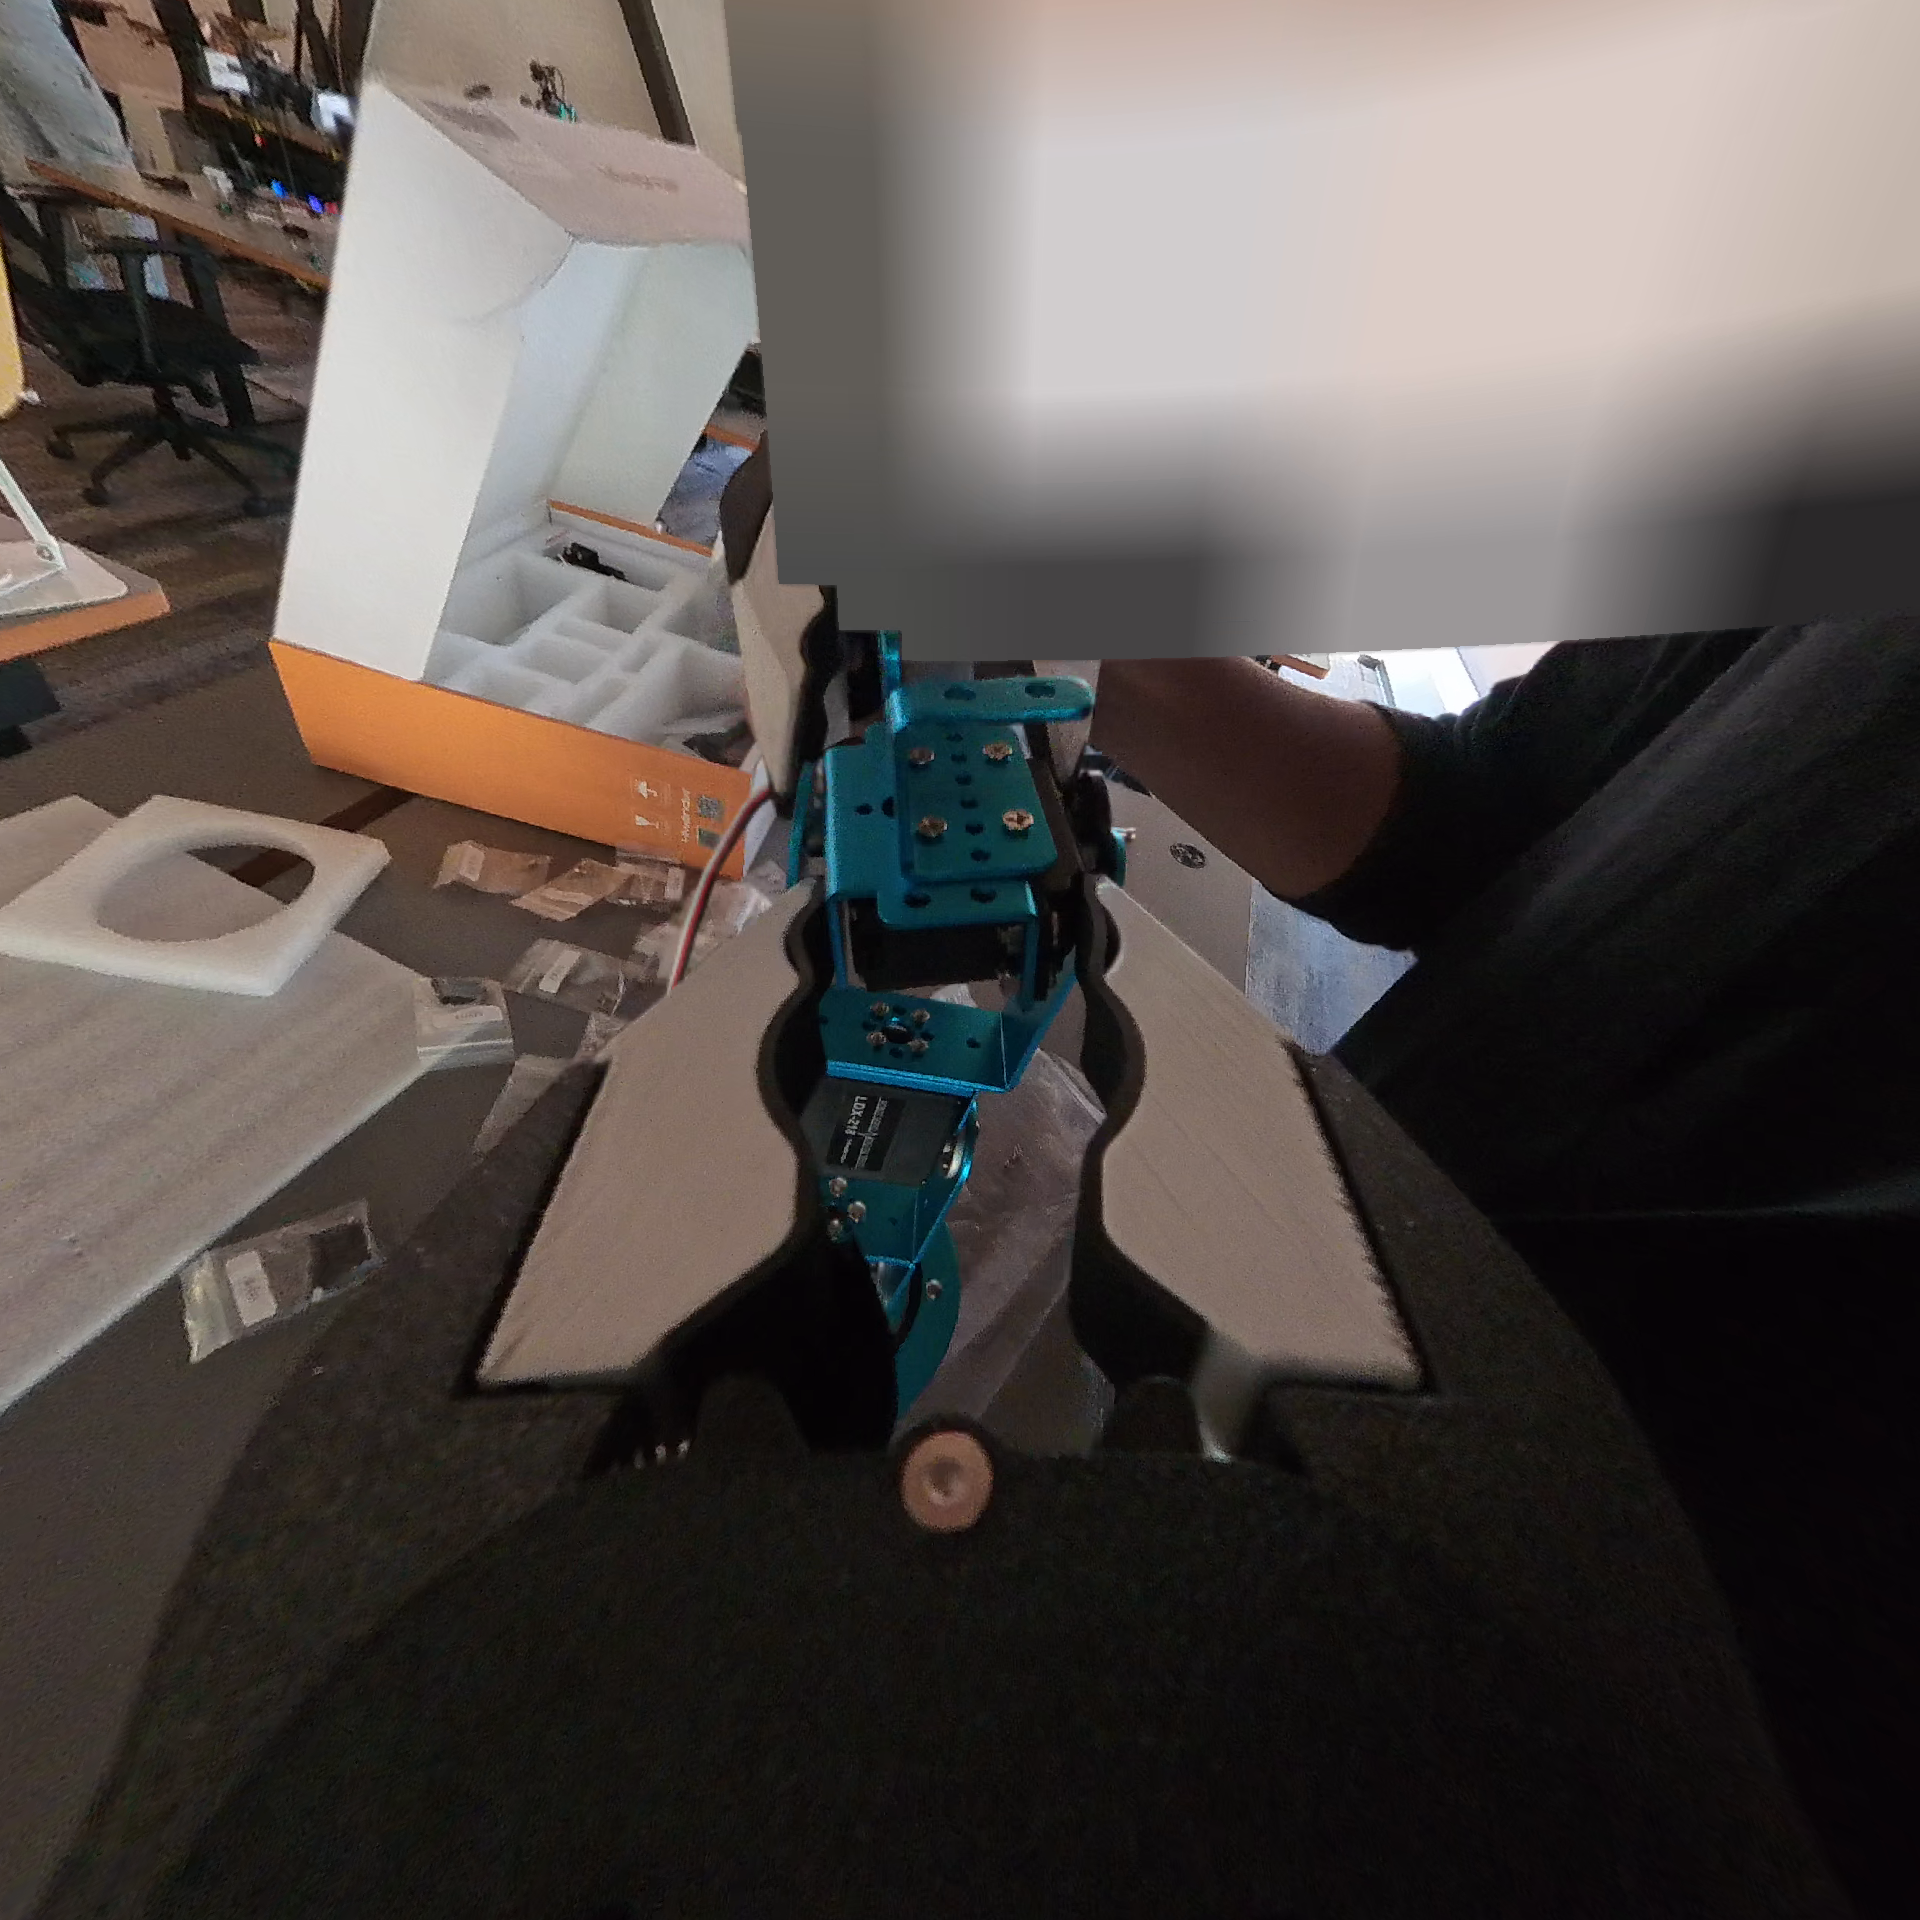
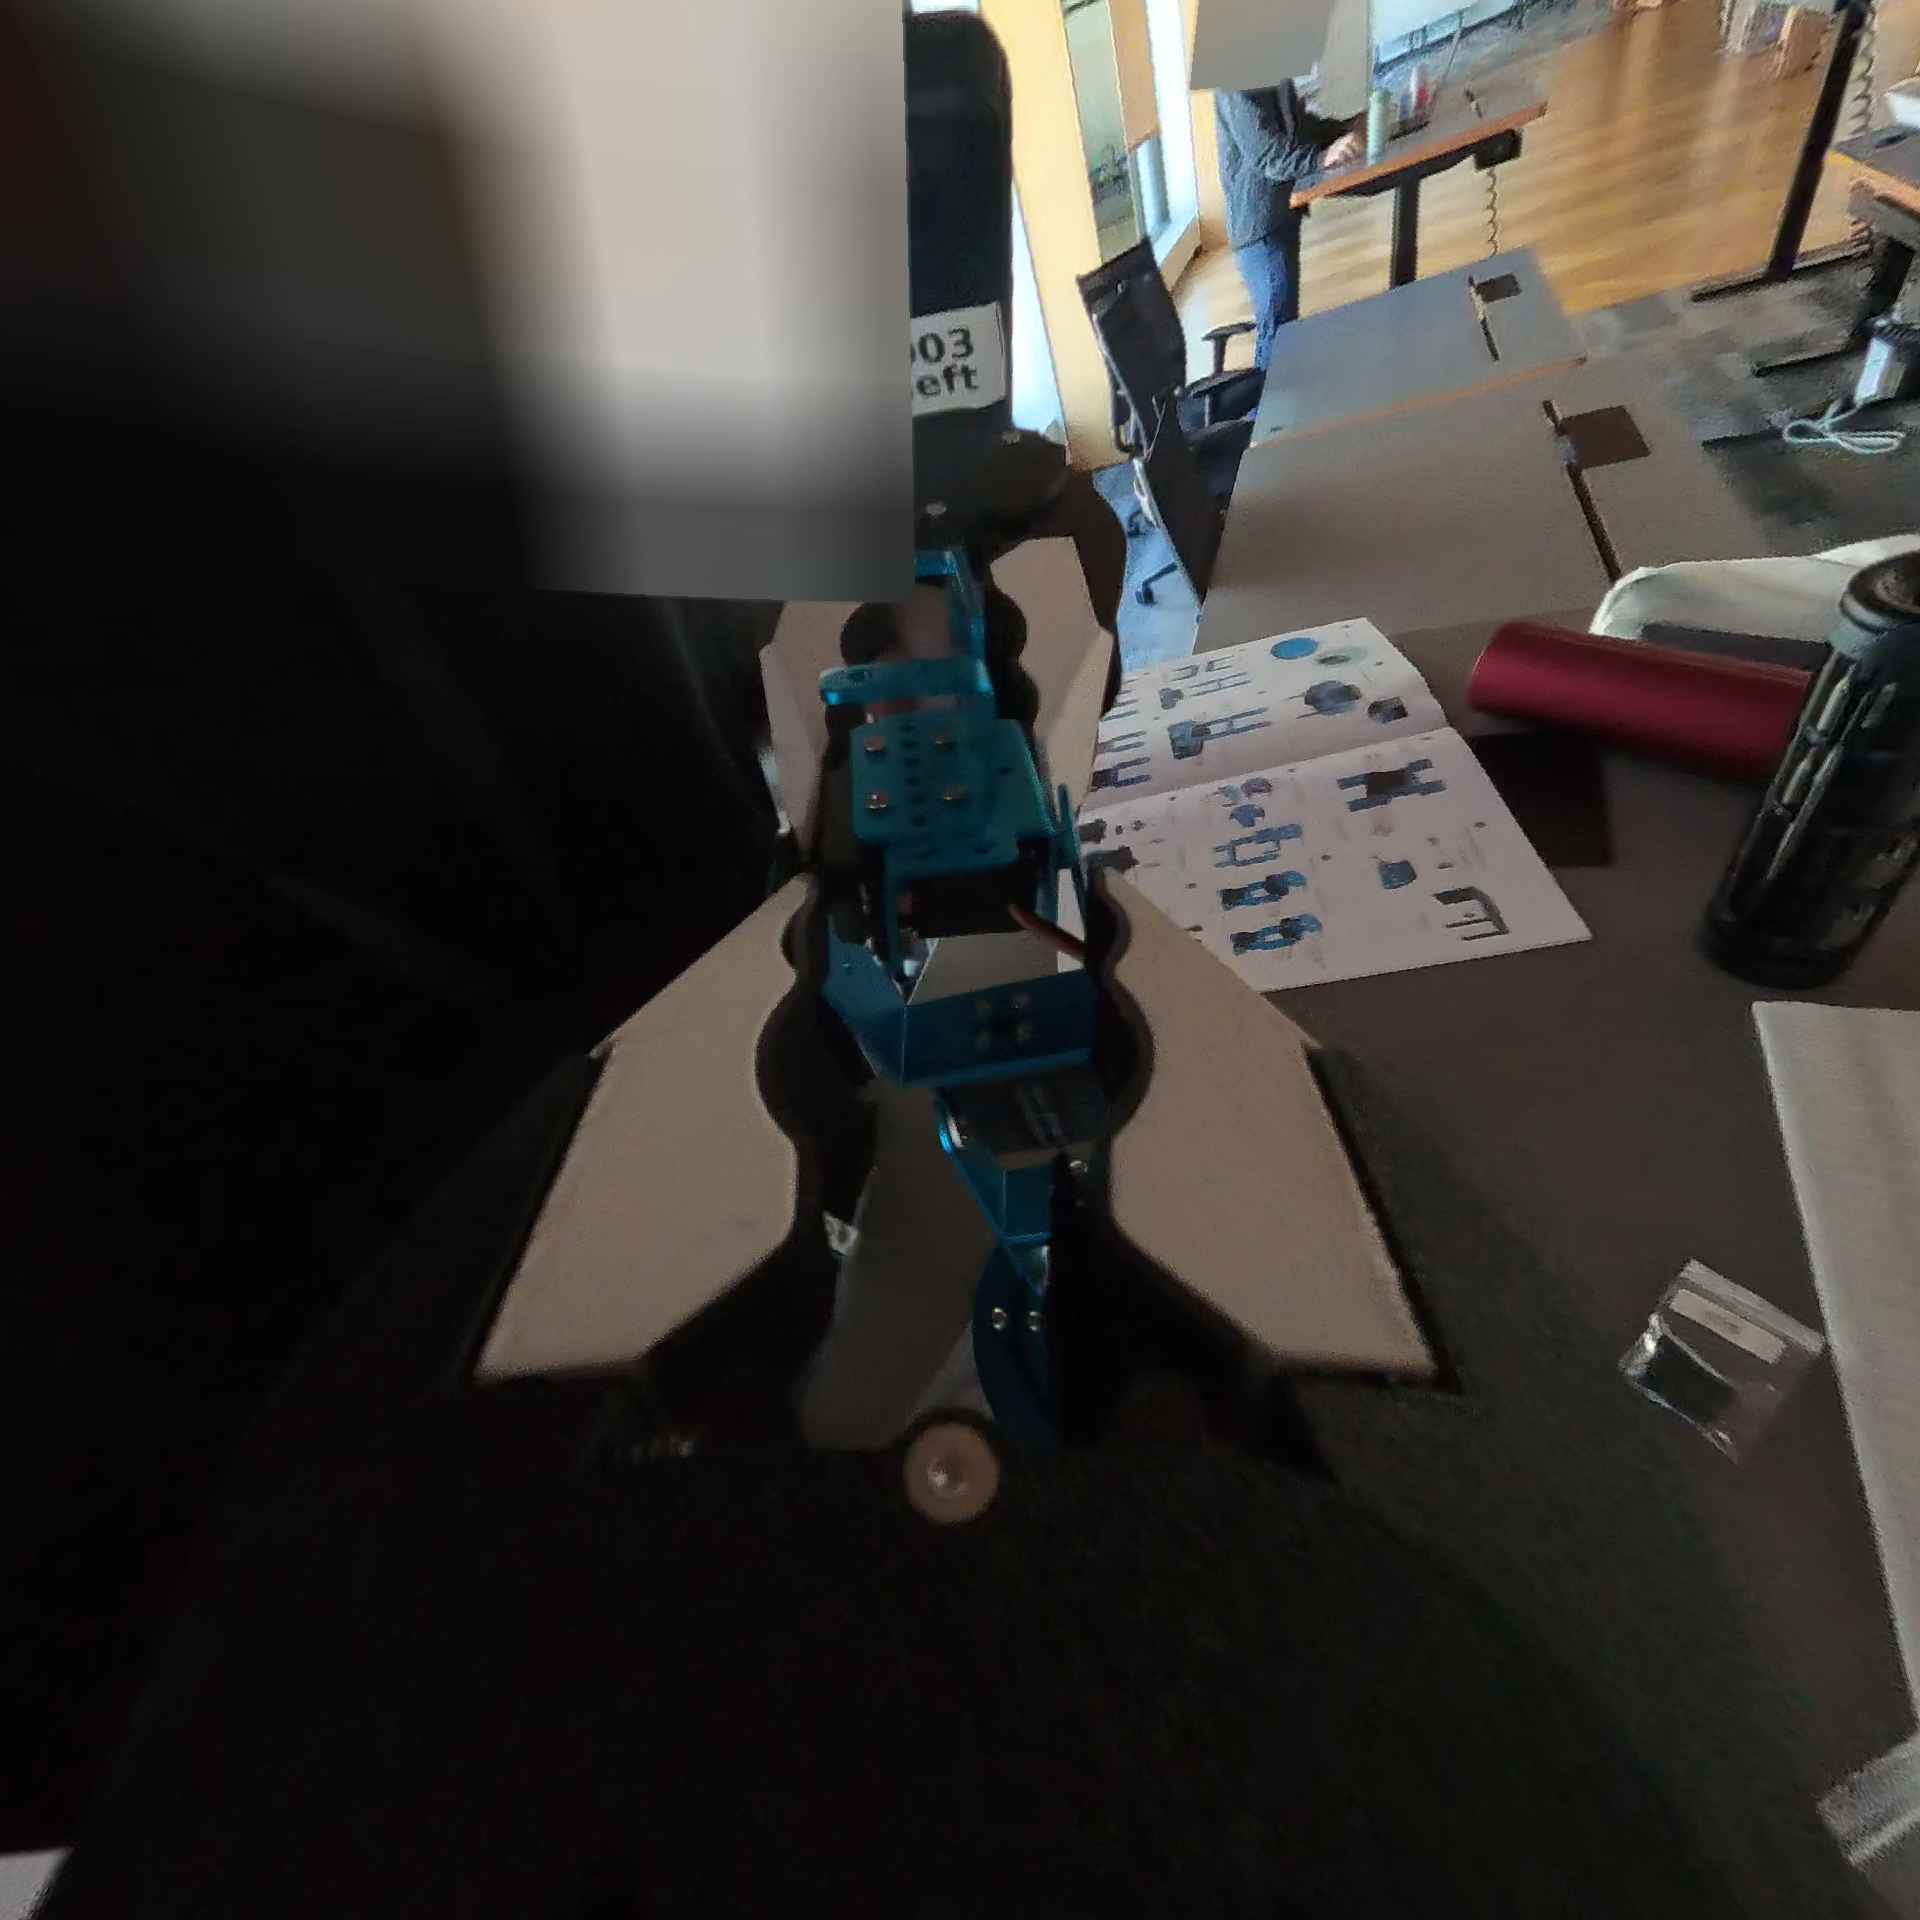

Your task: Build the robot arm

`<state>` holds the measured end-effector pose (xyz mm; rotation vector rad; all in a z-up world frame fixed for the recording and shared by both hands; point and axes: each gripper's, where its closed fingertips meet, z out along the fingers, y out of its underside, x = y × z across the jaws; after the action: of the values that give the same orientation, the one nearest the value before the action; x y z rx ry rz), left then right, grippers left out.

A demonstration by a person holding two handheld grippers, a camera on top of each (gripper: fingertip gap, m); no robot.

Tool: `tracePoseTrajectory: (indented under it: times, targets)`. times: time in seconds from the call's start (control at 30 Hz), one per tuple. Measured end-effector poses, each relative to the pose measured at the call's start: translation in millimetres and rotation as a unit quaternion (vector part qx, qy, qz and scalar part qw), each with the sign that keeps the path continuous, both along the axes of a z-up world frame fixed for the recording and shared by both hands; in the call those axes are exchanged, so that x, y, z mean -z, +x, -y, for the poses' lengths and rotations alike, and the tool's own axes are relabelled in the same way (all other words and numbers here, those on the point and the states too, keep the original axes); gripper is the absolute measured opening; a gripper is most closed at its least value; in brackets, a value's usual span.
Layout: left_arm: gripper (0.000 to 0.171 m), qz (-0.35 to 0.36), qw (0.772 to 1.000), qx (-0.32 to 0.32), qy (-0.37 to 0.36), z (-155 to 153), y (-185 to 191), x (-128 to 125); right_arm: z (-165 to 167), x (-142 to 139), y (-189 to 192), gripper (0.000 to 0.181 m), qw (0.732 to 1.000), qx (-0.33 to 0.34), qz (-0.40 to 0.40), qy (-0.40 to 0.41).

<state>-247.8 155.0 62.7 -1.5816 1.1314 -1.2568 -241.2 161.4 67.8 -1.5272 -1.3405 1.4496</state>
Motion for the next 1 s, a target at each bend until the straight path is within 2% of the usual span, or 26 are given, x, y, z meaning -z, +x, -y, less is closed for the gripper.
tracePoseTrajectory:
  times: [0.17, 0.23, 0.27, 0.37, 0.47, 0.53, 0.67, 0.83, 1.0]
  targets:
    - [0.046, -0.025, 1.0, -0.018, -0.004, -1.3, -2.9, 0.3, -2.1, -0.9, 0.1, 0.044, 0.999, 0.006, 0.021, 0.035]
    - [0.046, -0.026, 0.999, -0.032, -0.006, -4.3, -5.6, 0.1, 0.7, -2.7, 3.3, 0.015, 0.998, 0.001, 0.017, 0.052]
    - [0.046, -0.022, 0.999, -0.041, -0.012, -7.6, -6.6, -0.3, -3.3, -2.8, 3.3, 0.013, 0.998, 0.015, 0.011, 0.067]
    - [0.045, -0.006, 1.0, -0.03, -0.004, -6.3, -4.2, 0.1, 0.3, -3.0, 3.0, 0.014, 0.998, -0.001, 0.005, 0.058]
    - [0.045, -0.012, 1.0, -0.013, 0.005, -2.9, -1.8, 0.5, 0.6, -3.8, 5.5, 0.022, 1.0, -0.016, -0.001, 0.005]
    - [0.045, -0.012, 1.0, -0.014, 0.007, -3.1, 1.0, 0.5, 0.4, -4.8, 7.5, 0.022, 0.999, -0.028, -0.004, -0.036]
    - [0.045, 0.003, 1.0, -0.019, 0.008, -4.8, 1.2, 0.7, 2.2, -5.5, 7.2, 0.015, 0.997, -0.03, -0.006, -0.067]
    - [0.046, 0.027, 0.999, -0.014, 0.028, -2.2, -0.2, 1.2, 7.7, -4.8, 6.9, 0.009, 1.0, 0.013, -0.018, -0.009]
    - [0.046, 0.027, 0.999, 0.014, 0.045, -2.1, 0.7, 2.3, 9.0, -2.5, 8.0, 0.009, 1.0, 0.017, -0.014, 0.016]
